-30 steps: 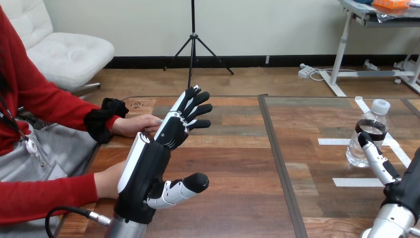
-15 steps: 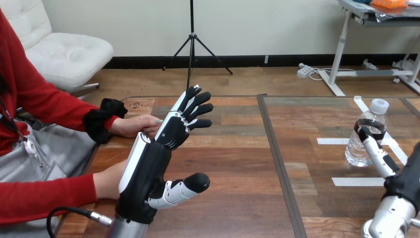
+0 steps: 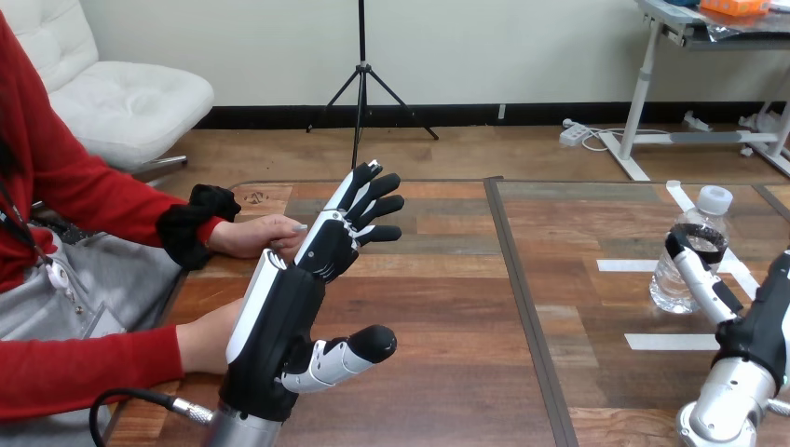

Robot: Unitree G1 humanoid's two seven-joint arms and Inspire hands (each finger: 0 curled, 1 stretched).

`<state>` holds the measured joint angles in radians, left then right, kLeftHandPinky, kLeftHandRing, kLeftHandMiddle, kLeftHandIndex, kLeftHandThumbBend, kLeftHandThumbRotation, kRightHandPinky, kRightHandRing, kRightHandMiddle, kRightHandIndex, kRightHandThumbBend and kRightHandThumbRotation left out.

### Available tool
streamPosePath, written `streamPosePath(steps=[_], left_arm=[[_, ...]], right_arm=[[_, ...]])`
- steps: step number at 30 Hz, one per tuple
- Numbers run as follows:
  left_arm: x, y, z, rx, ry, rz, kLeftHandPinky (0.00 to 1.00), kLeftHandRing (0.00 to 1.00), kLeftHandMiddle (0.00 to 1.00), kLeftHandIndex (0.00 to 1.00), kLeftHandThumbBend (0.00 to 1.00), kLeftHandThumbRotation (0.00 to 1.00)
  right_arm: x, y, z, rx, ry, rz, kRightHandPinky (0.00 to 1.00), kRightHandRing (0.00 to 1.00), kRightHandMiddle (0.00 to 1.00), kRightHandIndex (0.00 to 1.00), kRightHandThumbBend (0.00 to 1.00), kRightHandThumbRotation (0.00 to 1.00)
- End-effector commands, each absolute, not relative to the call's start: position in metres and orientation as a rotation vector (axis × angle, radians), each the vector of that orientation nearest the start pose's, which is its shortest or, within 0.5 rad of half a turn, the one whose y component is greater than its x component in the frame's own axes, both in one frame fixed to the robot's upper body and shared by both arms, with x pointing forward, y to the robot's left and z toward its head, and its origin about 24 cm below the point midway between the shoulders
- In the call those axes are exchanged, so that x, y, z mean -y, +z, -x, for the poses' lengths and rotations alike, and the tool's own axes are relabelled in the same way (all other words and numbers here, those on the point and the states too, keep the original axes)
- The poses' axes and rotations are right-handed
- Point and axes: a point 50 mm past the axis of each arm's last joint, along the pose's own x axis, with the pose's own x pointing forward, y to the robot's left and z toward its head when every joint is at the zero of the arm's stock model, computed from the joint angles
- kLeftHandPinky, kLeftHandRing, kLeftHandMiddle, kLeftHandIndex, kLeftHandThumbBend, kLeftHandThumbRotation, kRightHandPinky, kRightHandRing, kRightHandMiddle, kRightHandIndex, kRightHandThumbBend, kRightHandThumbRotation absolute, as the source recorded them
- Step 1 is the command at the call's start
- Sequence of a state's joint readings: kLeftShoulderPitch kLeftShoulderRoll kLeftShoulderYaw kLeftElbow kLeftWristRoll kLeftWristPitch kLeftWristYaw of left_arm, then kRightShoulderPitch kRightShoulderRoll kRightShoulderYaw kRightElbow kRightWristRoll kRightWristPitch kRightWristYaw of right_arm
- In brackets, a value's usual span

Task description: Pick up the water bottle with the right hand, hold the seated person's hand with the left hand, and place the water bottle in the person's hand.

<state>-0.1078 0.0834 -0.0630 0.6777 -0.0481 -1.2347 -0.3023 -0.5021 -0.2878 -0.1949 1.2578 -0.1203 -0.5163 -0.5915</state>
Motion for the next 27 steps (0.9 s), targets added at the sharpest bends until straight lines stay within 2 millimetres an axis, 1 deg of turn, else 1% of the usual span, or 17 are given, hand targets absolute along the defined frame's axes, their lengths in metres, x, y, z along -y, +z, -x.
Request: streamPosePath(steps=[1, 9, 15, 18, 27], left_arm=[[-0.1375, 0.0372, -0.2294, 0.703, -0.361, -0.125, 0.78, 0.88, 0.92, 0.96, 0.87, 0.77], [-0.1368, 0.0372, -0.2290, 0.702, -0.360, -0.120, 0.79, 0.88, 0.92, 0.96, 0.87, 0.77], [-0.1363, 0.0374, -0.2289, 0.706, -0.359, -0.123, 0.78, 0.87, 0.92, 0.96, 0.88, 0.77], [-0.1360, 0.0377, -0.2289, 0.710, -0.359, -0.124, 0.78, 0.88, 0.92, 0.96, 0.88, 0.77], [-0.1346, 0.0374, -0.2281, 0.703, -0.365, -0.122, 0.77, 0.87, 0.92, 0.96, 0.87, 0.77]], right_arm=[[0.2712, 0.0158, -0.3125, -0.053, -0.693, 0.337, 0.86, 0.99, 1.00, 1.00, 1.00, 0.50], [0.2706, 0.0167, -0.3151, -0.064, -0.682, 0.331, 0.85, 0.98, 1.00, 1.00, 1.00, 0.49], [0.2699, 0.0183, -0.3177, -0.069, -0.667, 0.327, 0.85, 0.99, 1.00, 1.00, 1.00, 0.48], [0.2692, 0.0192, -0.3188, -0.069, -0.662, 0.331, 0.85, 0.99, 1.00, 1.00, 1.00, 0.49], [0.2682, 0.0213, -0.3223, -0.077, -0.650, 0.322, 0.87, 1.00, 1.00, 1.00, 1.00, 0.48]])
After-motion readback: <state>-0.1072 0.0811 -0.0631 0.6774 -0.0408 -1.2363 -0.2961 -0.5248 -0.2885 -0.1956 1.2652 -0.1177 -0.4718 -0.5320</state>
